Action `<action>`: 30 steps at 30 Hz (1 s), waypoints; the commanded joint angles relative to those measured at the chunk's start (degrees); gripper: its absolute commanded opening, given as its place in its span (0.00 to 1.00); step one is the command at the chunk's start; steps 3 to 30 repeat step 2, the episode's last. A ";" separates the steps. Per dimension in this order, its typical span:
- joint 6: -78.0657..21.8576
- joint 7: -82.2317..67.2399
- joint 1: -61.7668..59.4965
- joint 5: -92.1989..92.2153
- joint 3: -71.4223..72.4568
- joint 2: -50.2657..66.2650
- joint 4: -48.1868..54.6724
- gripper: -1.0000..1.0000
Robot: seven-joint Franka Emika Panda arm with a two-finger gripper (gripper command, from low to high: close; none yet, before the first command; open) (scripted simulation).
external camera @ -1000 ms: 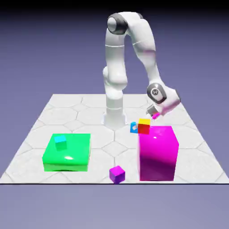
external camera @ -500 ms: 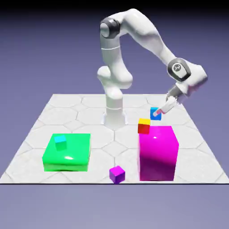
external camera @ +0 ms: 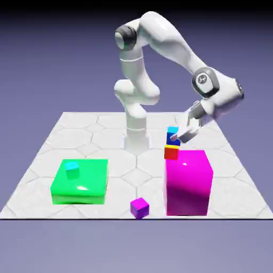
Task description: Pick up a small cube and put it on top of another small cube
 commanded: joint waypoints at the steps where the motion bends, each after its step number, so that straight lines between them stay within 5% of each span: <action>1: -2.12 0.06 0.77 -0.11 0.47 0.80 2.07 1.00; 30: -4.23 0.13 1.55 -0.23 0.94 1.60 4.15 1.00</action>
